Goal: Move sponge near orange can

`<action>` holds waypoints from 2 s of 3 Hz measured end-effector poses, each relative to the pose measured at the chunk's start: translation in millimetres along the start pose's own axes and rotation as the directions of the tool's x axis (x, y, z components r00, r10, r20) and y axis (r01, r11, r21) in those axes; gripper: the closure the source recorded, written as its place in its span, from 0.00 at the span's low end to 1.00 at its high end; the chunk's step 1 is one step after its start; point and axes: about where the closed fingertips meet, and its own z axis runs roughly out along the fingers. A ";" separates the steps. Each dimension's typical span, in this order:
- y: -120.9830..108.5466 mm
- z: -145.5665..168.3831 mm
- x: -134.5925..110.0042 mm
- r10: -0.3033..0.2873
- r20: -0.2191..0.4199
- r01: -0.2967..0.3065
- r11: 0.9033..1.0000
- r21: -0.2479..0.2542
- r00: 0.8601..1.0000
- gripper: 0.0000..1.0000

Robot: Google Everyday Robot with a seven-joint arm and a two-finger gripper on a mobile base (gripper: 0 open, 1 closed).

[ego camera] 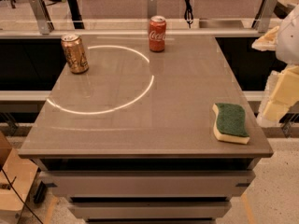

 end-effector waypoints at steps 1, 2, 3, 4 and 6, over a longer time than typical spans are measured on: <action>-8.8 15.2 0.5 -0.024 0.070 0.025 1.000 -0.015 0.997 0.00; -9.8 49.5 6.8 0.008 0.179 0.001 0.999 -0.051 0.984 0.00; -5.0 77.1 16.6 0.042 0.218 -0.028 0.997 -0.066 0.975 0.00; -4.7 79.8 17.5 0.046 0.219 -0.033 0.997 -0.065 0.975 0.00; -4.9 109.9 15.9 0.115 0.224 -0.095 0.991 -0.096 0.968 0.00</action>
Offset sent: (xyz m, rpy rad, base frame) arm 0.0340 -0.0048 -0.0836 0.3205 0.0228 0.0610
